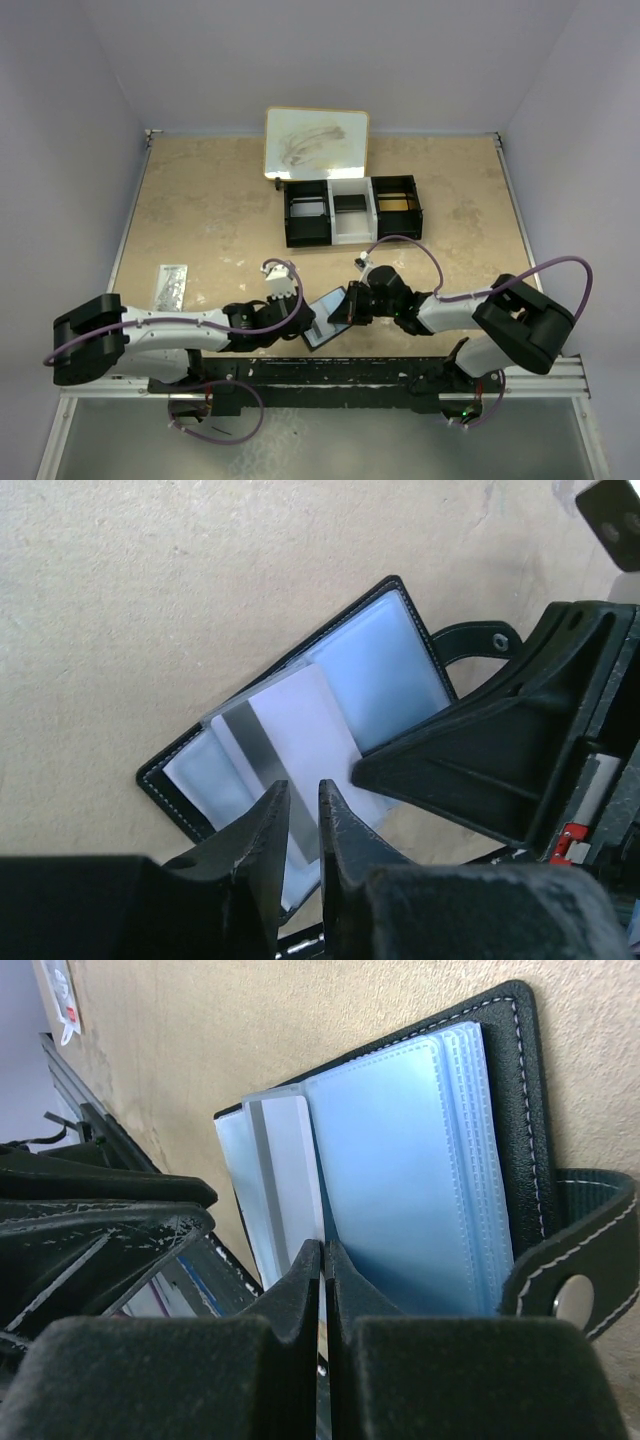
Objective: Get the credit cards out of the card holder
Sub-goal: Remove the credit card from the card holder.
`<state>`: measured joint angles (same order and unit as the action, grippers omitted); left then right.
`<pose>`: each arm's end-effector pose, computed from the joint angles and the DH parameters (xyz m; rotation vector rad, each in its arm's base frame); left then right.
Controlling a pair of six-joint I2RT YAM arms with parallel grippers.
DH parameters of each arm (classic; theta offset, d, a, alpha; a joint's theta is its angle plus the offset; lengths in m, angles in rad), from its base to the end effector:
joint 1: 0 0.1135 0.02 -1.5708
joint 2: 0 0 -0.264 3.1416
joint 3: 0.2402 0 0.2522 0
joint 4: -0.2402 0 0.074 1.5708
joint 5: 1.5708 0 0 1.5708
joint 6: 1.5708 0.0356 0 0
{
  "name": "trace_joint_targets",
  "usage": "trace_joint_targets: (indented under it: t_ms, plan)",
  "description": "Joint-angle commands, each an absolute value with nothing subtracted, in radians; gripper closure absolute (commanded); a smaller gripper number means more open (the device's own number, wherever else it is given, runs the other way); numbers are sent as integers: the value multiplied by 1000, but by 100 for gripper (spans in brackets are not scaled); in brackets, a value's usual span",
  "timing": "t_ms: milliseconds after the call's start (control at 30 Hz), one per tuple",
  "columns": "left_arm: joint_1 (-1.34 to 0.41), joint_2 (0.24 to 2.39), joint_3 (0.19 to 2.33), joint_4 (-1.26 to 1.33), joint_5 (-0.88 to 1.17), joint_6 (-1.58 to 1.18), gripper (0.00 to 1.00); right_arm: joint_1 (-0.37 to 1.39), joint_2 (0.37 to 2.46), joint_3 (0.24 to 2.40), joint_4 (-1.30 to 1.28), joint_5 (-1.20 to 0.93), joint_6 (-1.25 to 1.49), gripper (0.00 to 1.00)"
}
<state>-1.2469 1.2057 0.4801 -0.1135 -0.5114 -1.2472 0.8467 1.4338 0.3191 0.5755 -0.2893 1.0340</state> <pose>0.0862 -0.2021 0.1643 -0.2365 2.3583 -0.6604 0.1504 0.1854 0.1260 0.0274 2.4321 1.3183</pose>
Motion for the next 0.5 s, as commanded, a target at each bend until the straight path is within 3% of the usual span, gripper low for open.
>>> trace_joint_targets:
  t_ms: [0, 300, 467]
  plan:
    - [-1255, 1239, 529, -15, -563, -1266, 84, 842, 1450, 299, 565, -281, 1028, 100]
    - [-1267, 1318, 510, -117, -556, -1312, 87, 842, 1432, 294, 557, -281, 1030, 98]
    - [-1276, 1314, 461, -140, -543, -1325, 91, 842, 1414, 293, 596, -306, 1032, 86]
